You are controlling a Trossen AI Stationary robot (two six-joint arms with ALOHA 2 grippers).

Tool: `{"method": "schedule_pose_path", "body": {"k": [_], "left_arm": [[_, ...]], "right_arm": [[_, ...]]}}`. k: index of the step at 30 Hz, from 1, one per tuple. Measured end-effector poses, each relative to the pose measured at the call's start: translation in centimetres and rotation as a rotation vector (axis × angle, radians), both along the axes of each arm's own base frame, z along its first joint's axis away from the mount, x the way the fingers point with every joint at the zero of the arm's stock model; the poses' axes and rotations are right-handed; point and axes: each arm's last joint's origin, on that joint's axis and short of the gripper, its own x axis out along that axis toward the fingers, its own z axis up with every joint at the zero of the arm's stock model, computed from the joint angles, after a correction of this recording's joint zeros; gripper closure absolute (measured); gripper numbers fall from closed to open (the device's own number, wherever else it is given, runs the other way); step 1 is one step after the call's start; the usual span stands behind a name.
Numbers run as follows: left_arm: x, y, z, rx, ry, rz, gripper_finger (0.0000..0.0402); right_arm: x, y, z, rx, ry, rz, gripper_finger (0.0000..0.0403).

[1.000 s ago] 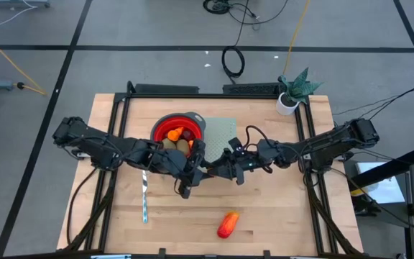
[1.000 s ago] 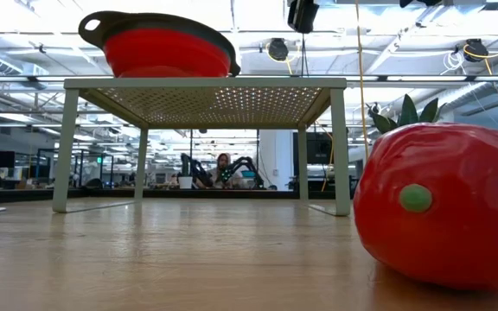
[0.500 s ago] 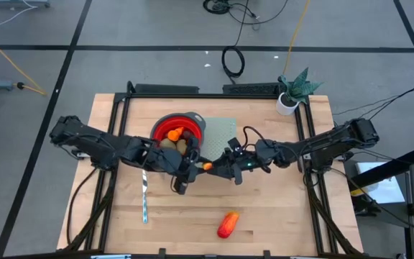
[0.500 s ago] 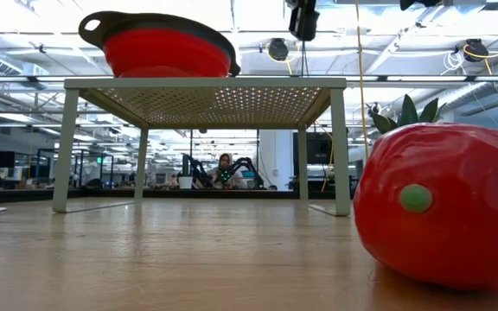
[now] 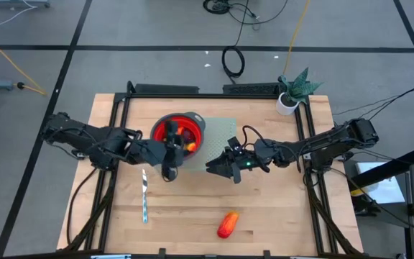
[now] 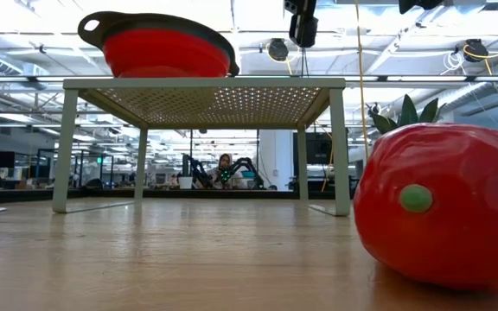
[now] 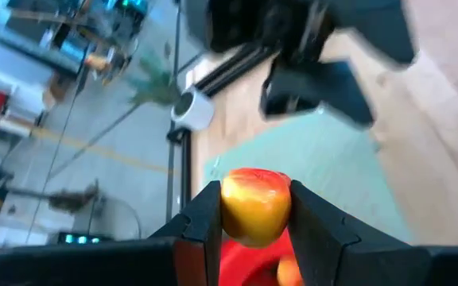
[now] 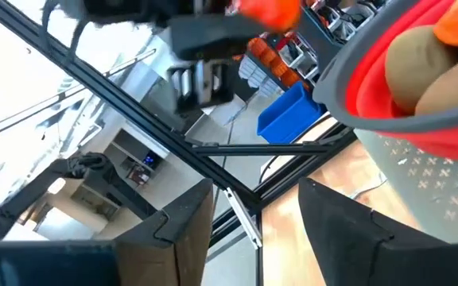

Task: Pick & Place Fruit
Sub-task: Put the peach into the strainer bowl on the shelf

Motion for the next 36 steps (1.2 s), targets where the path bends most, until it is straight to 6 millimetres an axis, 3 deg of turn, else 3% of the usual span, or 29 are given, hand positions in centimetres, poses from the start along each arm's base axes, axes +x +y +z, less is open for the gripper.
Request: {"method": "schedule_pose_path", "body": {"k": [5,17,27,36], "left_arm": [[-1.1,1.5,-0.1,-0.064,0.038,0.109,0.0291],[-1.3,3.6,-0.8,-0.245,0.063,0.281,0.0291],[-2.1,5.2,-1.8,-0.388,0.141,0.441,0.0291],[-4.4,7.3,-2.7,-0.548,0.278,0.678,0.0291]], "right_arm": [[-0.1,0.3,0.0,-0.042,-0.009,0.009,0.0251],[-0.3,1.4,-0.1,-0.174,-0.032,0.092,0.0394],[-1.3,1.3,1.1,-0.226,-0.055,0.091,0.0401],[-2.2,1.1,1.9,-0.243,-0.040,0.092,0.0402]]}}
